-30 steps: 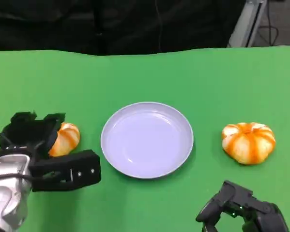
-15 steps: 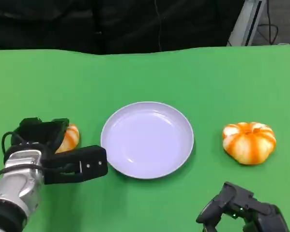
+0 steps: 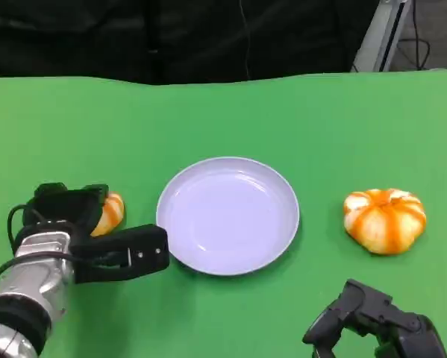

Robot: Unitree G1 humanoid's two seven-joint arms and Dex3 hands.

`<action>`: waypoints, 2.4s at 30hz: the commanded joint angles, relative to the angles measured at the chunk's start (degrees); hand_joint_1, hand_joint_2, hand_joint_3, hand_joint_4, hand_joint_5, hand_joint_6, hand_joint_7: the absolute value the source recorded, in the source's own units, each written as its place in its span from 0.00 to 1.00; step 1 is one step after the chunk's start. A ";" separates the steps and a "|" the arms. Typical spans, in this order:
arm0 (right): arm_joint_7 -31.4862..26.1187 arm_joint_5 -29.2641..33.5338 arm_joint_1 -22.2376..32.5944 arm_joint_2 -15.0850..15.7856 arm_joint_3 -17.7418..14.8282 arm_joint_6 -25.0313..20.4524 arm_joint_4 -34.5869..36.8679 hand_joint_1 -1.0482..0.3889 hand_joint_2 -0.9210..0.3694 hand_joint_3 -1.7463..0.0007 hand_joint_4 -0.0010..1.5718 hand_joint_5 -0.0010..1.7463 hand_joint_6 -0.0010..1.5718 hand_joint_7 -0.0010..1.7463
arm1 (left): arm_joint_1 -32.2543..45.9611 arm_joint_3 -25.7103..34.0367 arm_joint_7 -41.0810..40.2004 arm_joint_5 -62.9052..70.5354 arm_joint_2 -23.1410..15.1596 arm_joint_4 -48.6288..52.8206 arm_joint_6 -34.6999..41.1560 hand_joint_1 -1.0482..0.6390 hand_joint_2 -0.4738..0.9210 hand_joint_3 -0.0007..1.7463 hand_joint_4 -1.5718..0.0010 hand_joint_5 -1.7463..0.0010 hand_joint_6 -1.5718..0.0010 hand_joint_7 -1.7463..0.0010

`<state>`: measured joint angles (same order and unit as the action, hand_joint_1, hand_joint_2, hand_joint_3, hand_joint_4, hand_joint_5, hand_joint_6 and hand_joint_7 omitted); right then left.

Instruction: Grasp the bread from the table and place it into the plate.

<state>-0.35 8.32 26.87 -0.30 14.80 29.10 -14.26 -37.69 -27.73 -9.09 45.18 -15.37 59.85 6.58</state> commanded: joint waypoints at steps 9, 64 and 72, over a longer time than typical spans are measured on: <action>-0.42 -0.06 0.03 -0.12 -0.17 -0.16 -0.45 0.65 0.43 0.28 0.43 0.93 0.48 0.78 | -0.26 -0.88 -1.19 -3.29 -0.88 6.64 -6.90 0.45 1.00 0.03 0.59 0.95 0.52 0.98; -0.72 0.14 -0.54 0.37 -0.28 1.20 1.32 0.64 0.44 0.28 0.44 0.93 0.48 0.77 | 7.66 3.33 -15.59 -3.20 0.80 -33.20 -23.02 0.52 0.54 0.81 0.39 0.00 0.53 0.00; -0.89 0.47 -0.27 0.01 0.19 0.53 0.60 0.64 0.43 0.28 0.44 0.92 0.48 0.76 | 1.75 -1.14 -13.82 -1.78 7.76 -21.40 -22.97 0.51 0.59 0.70 0.42 0.00 0.53 0.02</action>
<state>-1.06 8.99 26.14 -0.38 15.09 29.97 -12.78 -32.96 -28.94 -23.23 43.13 -7.59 36.31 -16.77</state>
